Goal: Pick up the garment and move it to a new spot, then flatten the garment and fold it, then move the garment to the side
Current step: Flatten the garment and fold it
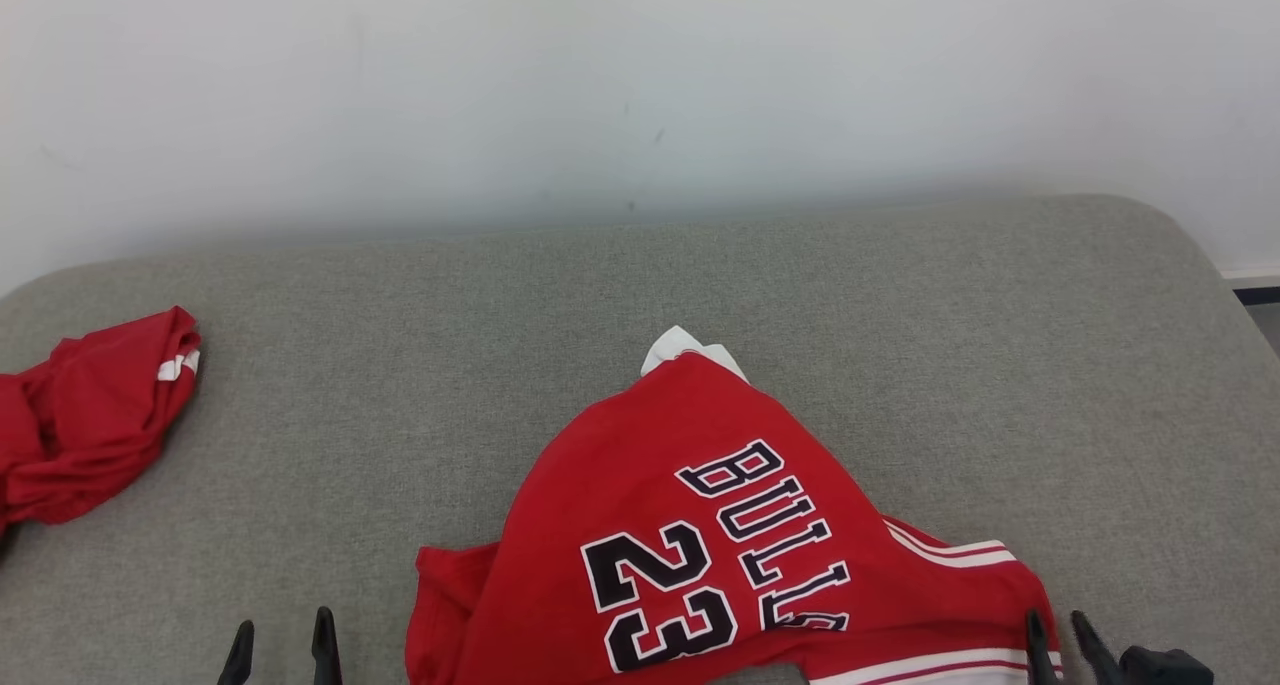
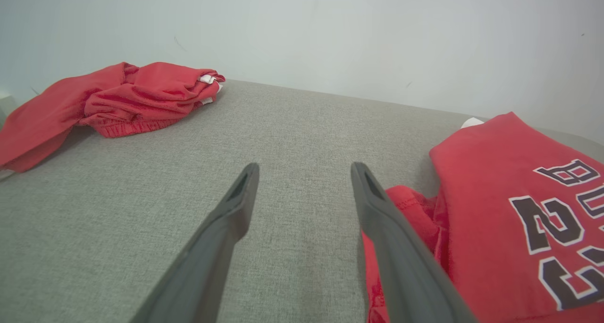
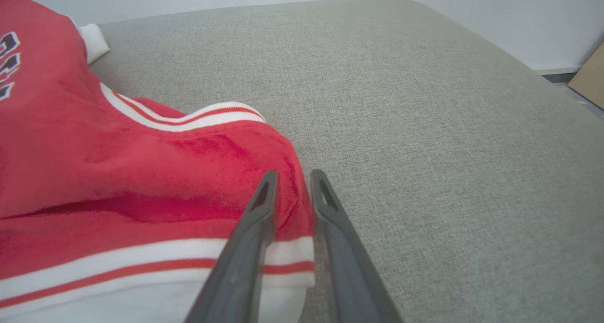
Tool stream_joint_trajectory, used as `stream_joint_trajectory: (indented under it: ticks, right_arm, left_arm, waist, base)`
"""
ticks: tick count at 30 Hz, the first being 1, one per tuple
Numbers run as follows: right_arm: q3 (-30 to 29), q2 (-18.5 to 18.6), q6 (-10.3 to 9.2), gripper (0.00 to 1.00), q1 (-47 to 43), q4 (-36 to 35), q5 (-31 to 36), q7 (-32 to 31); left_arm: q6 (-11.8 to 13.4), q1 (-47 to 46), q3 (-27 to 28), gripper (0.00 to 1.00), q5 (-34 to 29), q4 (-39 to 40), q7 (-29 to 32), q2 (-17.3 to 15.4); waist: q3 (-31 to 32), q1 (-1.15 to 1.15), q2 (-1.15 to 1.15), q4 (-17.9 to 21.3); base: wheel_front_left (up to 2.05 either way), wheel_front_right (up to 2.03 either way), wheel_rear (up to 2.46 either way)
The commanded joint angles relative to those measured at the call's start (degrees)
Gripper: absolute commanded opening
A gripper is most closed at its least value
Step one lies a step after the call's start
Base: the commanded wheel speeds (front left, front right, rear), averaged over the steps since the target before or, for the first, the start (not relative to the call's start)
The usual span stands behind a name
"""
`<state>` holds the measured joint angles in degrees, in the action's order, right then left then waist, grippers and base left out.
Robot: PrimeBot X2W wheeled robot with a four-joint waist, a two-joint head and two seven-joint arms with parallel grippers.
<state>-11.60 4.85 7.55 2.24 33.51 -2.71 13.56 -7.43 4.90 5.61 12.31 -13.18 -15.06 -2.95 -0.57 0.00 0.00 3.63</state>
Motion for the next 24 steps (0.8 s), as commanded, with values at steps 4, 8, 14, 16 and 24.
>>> stream_joint_trajectory:
  ticks: [4, 8, 14, 16, 24]
  right_arm:
    - [0.7, 0.5, -0.13, 1.00, -1.3, -4.7, -0.8, -0.1]
    - [1.9, 1.0, -0.13, 1.00, -1.0, -8.7, -0.8, -1.1]
    - [8.5, 2.8, -0.13, 1.00, 3.3, -9.9, -0.4, -5.9]
    - [10.7, 3.7, -0.13, 1.00, 5.3, -9.3, -0.9, -7.4]
    - [17.3, 8.2, -0.13, 1.00, 11.4, -2.4, -3.7, -13.2]
  left_arm:
    - [0.0, 0.2, -0.6, 1.00, 0.4, -0.5, -0.2, 0.1]
    - [0.0, -0.2, -0.9, 1.00, 0.5, -0.7, -0.2, 0.1]
    - [0.0, 0.2, -1.2, 1.00, 0.9, -0.9, -0.2, 0.1]
    - [0.0, 0.1, -1.5, 1.00, 0.9, -1.0, -0.2, 0.1]
    - [0.0, 0.3, -2.4, 1.00, 1.4, -1.5, -0.2, 0.1]
  waist:
    - [0.0, 0.00, 0.00, 0.1]
    - [0.4, 0.00, 0.00, -0.7]
    - [0.6, 0.00, 0.00, -2.1]
    - [0.7, 0.00, 0.00, -2.8]
    - [0.8, 0.00, 0.00, -6.2]
  base:
    - [0.00, 0.00, 0.00]
    - [0.00, 0.00, 0.00]
    - [0.00, 0.00, 0.00]
    - [0.00, 0.00, 0.00]
    - [0.00, 0.00, 0.00]
